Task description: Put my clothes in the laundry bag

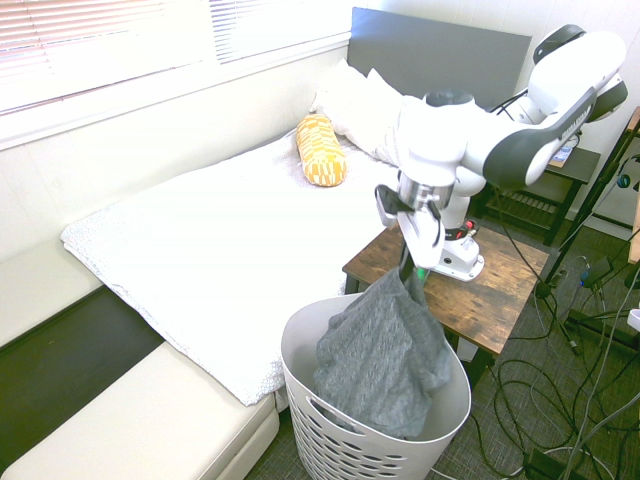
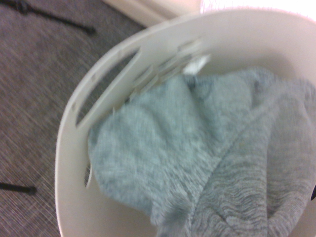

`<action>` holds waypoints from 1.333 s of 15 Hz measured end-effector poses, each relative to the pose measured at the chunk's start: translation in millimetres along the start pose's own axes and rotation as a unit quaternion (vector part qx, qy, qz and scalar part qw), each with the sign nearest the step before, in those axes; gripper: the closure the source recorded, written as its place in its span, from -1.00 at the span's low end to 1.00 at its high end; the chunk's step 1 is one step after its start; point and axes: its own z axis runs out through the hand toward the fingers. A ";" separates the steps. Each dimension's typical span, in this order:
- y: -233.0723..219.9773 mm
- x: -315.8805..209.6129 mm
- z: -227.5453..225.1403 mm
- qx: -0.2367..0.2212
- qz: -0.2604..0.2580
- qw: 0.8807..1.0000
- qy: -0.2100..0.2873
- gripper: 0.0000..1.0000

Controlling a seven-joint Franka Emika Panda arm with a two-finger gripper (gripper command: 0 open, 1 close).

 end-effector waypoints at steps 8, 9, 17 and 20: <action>2.5 24.5 37.5 -0.017 0.018 1.000 -0.014 -1.00; 3.3 31.7 37.5 -0.018 0.021 0.999 -0.016 -1.00; 38.6 217.2 45.8 -0.029 0.096 0.993 0.068 -1.00; 81.6 330.6 58.9 -0.043 0.152 0.982 0.108 -1.00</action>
